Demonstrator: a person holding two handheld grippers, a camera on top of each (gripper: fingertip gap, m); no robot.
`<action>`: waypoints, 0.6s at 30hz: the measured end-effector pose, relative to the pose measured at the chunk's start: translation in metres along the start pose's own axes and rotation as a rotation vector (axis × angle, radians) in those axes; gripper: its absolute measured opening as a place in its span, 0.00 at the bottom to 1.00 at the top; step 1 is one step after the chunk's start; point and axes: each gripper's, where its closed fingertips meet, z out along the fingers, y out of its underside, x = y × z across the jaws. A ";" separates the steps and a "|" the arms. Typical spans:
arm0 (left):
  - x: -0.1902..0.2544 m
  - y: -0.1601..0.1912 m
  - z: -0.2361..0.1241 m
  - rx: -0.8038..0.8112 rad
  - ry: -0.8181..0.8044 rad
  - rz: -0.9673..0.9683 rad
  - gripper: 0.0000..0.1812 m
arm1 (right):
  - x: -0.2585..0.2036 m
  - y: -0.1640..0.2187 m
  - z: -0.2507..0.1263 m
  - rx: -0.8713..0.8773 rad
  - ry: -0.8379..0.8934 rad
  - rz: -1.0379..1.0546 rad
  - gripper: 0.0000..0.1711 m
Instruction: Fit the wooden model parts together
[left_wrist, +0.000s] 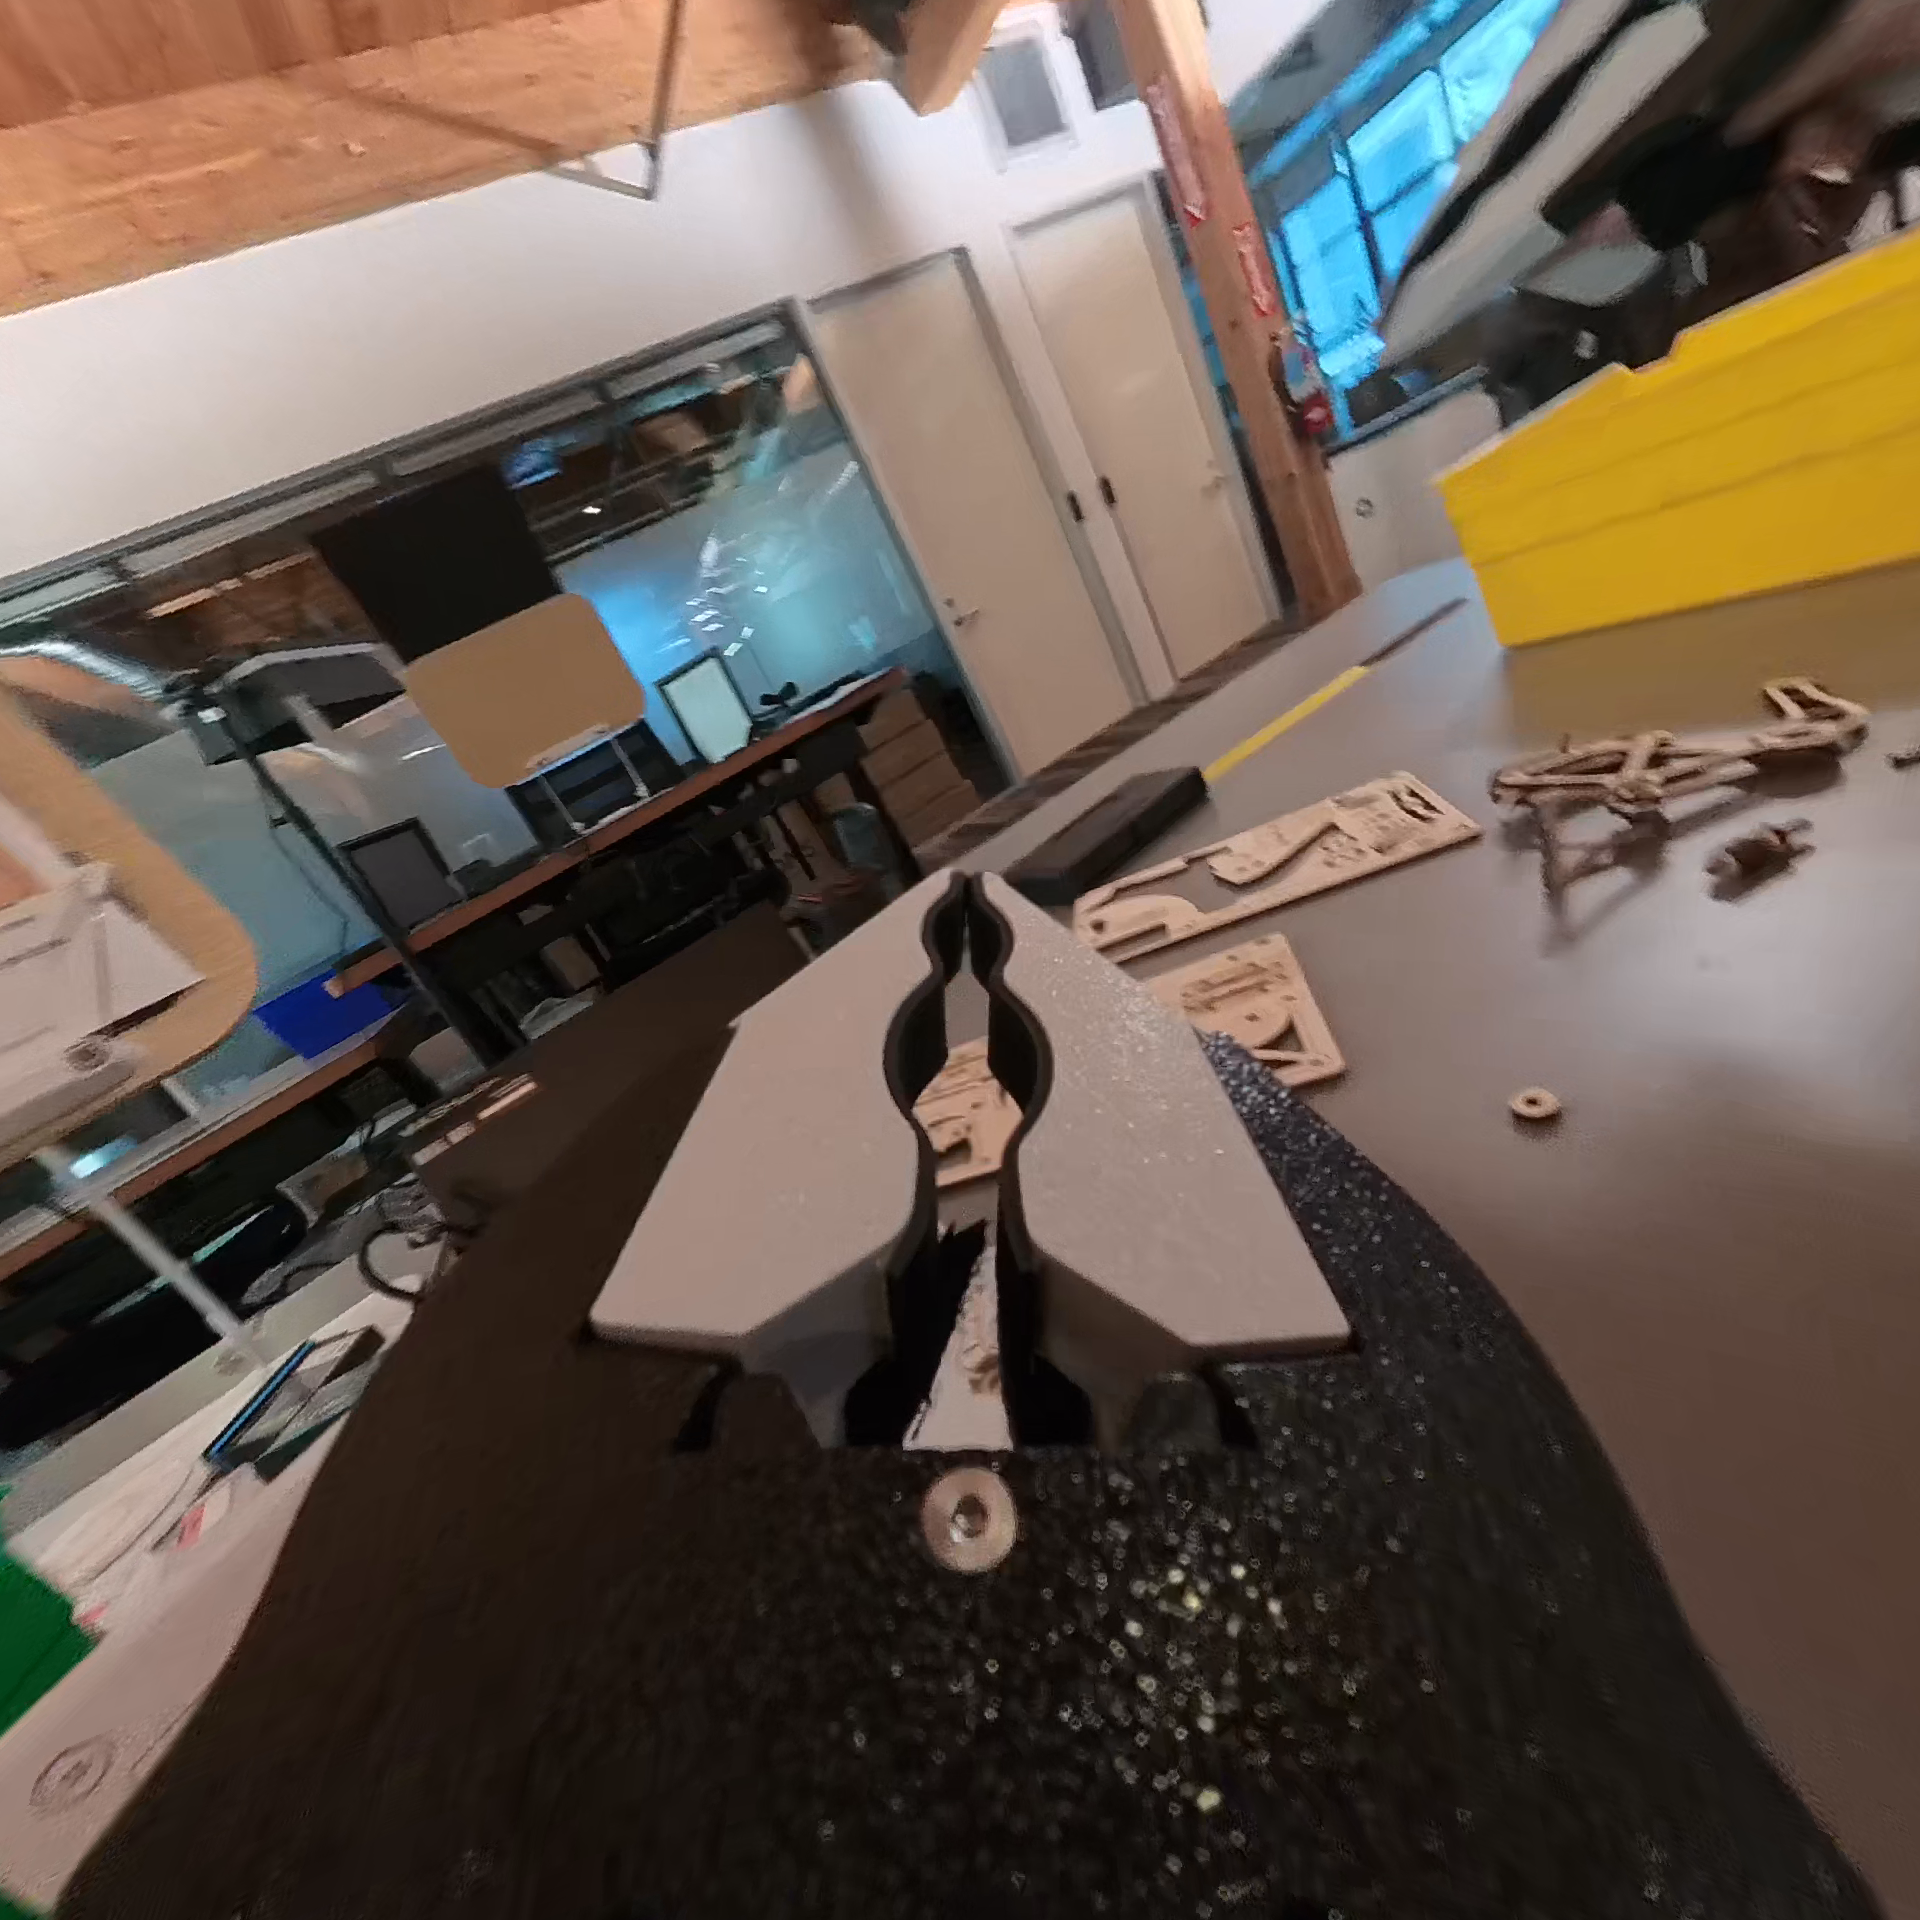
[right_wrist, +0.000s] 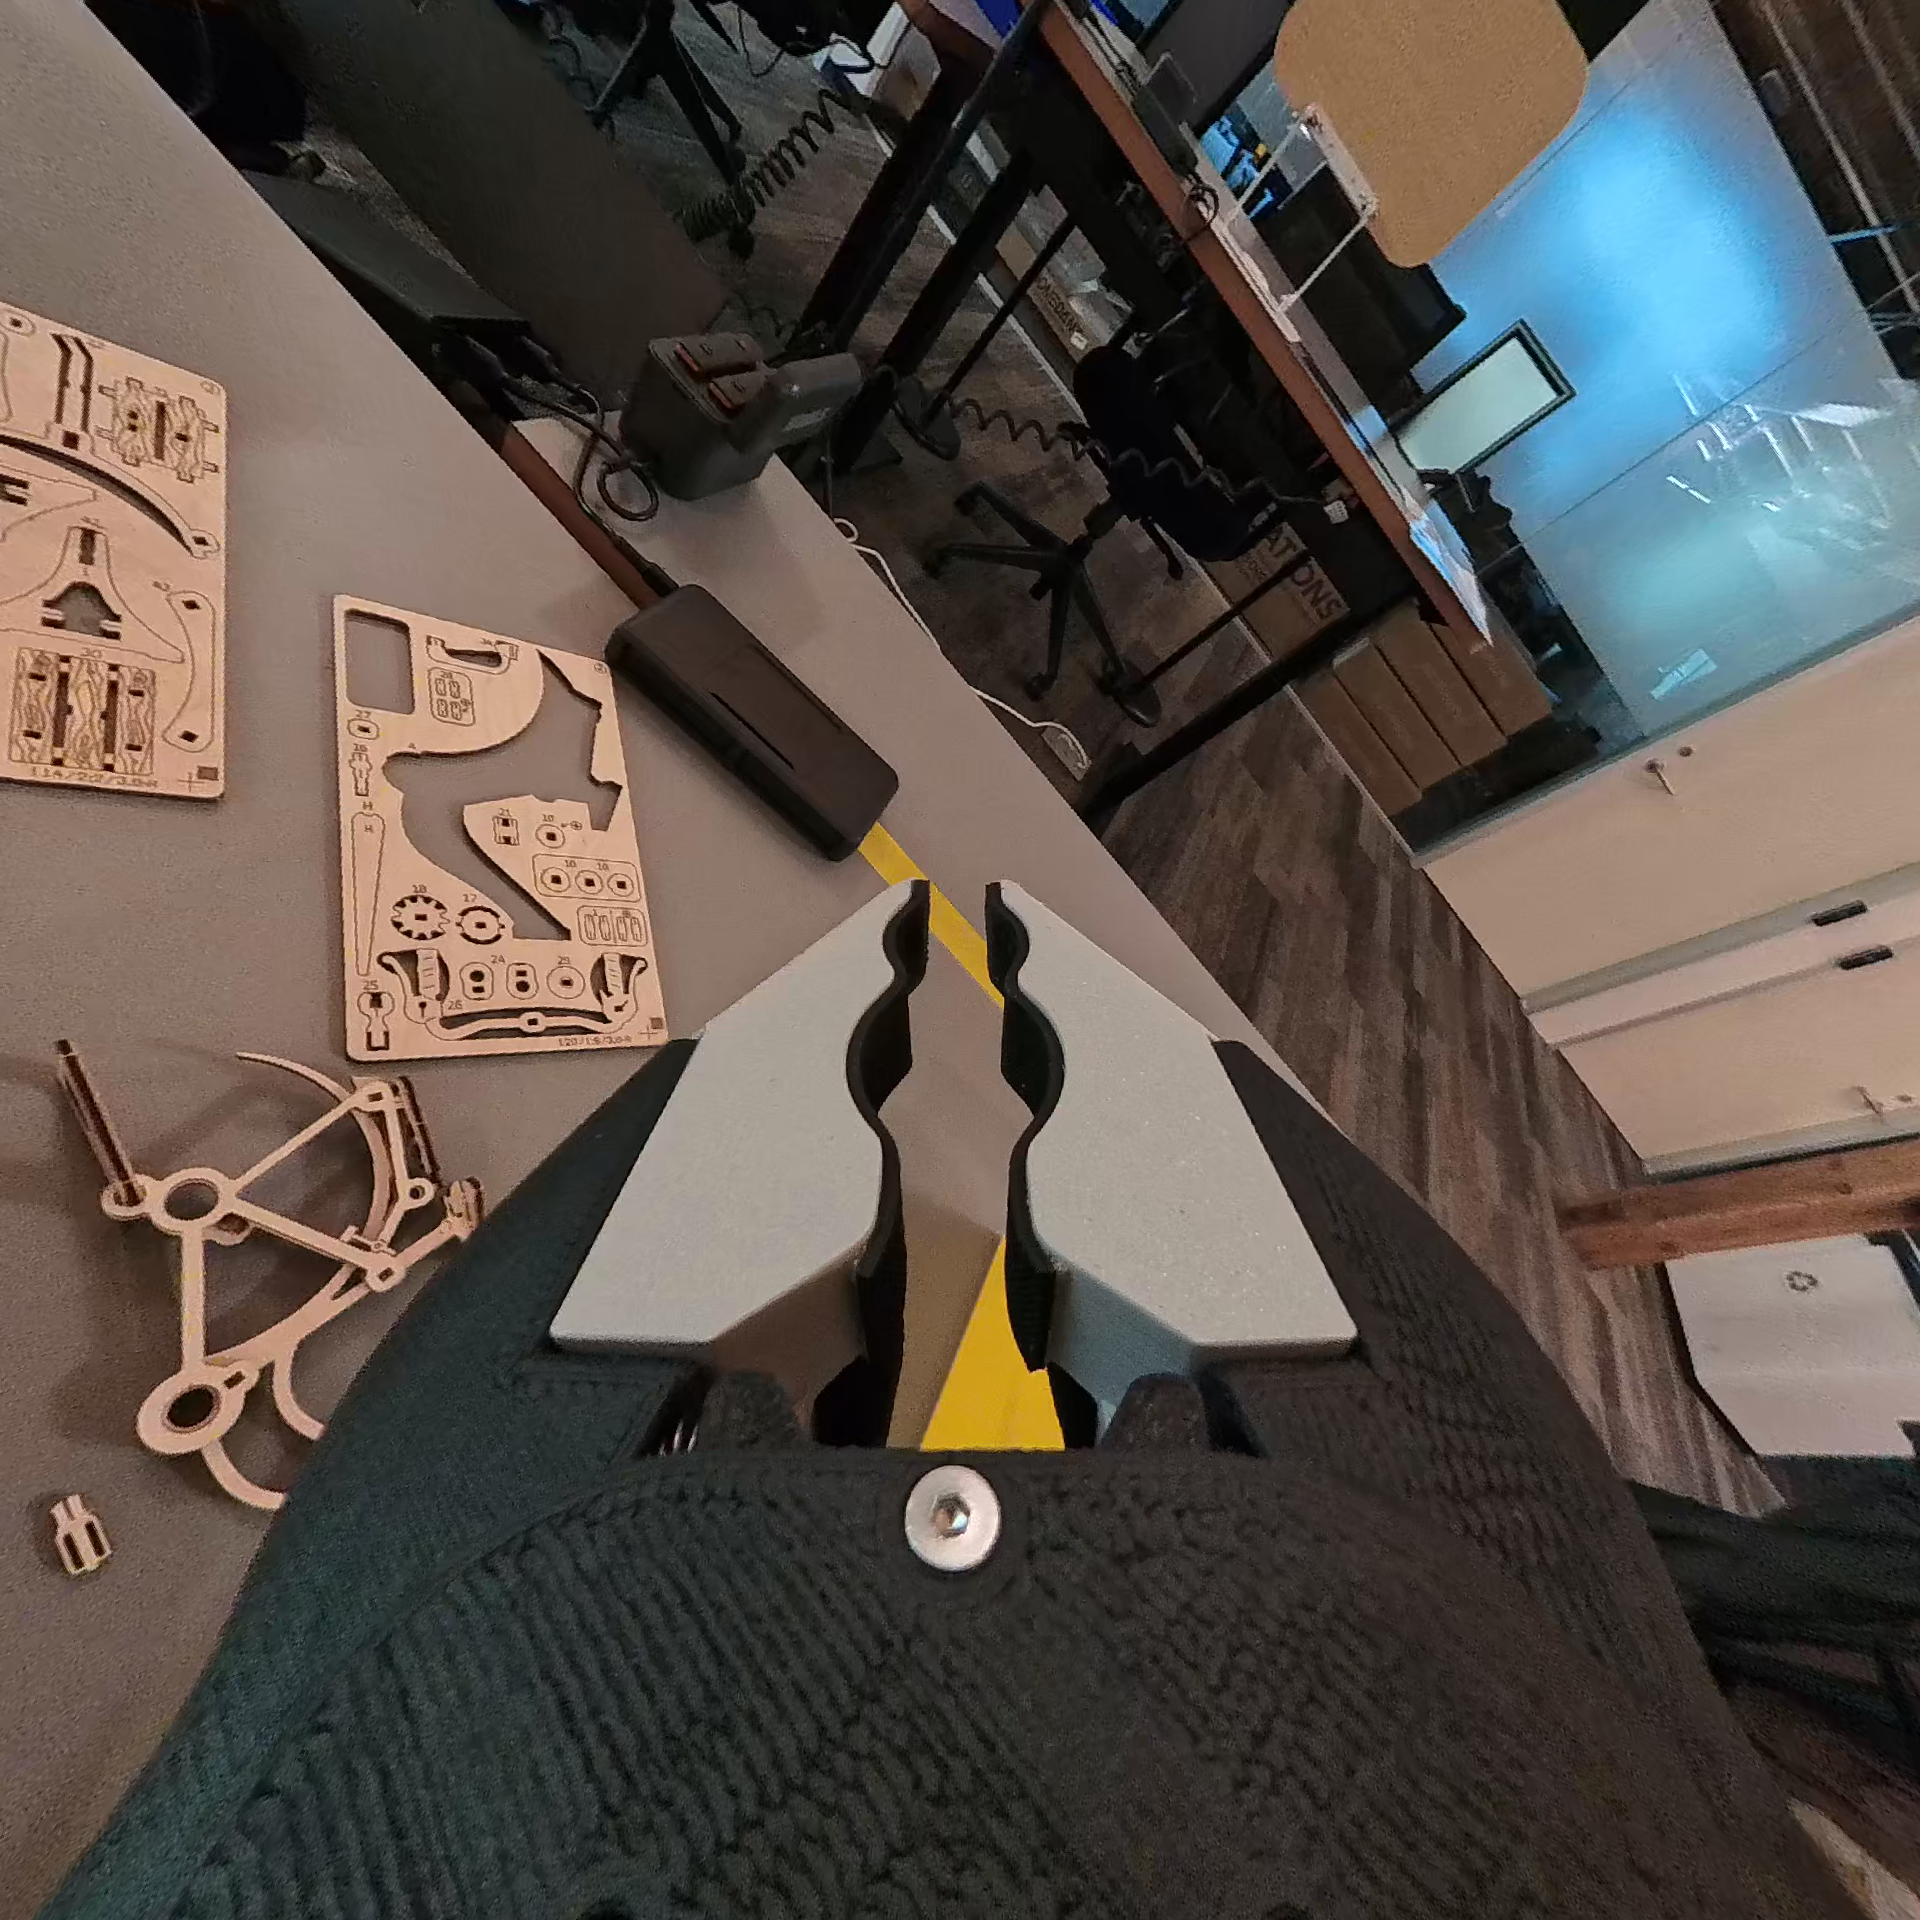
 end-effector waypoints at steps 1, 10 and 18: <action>0.006 0.002 0.002 -0.018 0.024 0.021 0.00 | -0.002 -0.001 0.000 0.005 -0.010 0.001 0.06; 0.005 0.000 0.000 -0.005 0.008 0.066 0.00 | -0.019 -0.020 -0.006 0.084 -0.113 0.061 0.08; 0.006 0.000 0.001 -0.002 0.011 0.066 0.00 | -0.049 -0.022 -0.022 0.105 -0.322 -0.020 0.08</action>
